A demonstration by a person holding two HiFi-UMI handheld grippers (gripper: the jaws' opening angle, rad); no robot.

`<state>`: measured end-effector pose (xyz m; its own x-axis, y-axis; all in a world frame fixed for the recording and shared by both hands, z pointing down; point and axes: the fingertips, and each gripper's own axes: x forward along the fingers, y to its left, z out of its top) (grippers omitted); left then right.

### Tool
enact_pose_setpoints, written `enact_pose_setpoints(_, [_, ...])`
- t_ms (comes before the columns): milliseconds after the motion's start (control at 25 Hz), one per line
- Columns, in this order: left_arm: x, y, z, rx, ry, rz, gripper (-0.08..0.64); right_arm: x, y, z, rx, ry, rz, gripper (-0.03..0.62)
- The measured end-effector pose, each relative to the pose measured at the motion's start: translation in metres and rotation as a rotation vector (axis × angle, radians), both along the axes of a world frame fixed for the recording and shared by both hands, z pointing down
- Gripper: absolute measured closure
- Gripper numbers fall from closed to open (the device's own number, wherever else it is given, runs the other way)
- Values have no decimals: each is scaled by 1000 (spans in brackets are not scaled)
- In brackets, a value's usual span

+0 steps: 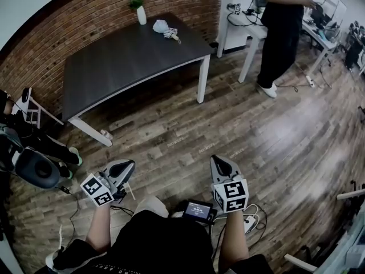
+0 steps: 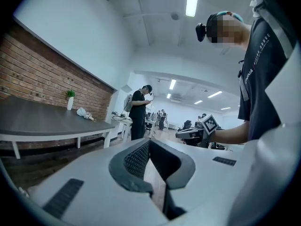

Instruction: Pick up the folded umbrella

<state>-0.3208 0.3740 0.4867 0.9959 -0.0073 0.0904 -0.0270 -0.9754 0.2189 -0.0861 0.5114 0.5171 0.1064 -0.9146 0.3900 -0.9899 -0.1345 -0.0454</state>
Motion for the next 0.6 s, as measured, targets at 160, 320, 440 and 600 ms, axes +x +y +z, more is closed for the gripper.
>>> enact_pose_setpoints(160, [0,-23,3,-34,29,-52,557,11,-23,3,-11,4,-20,583])
enact_pose_setpoints(320, [3,-63,6,-72,77,-109,557,25,-50,1,-8,37,-24,583])
enact_pose_setpoints(440, [19,-98,7,-89,106,-132,558,44,-66,-1,-31,36,-5,583])
enact_pose_setpoints(600, [60,-137,4,-109,139,-94,557,80,-95,-10,-35,60,43,583])
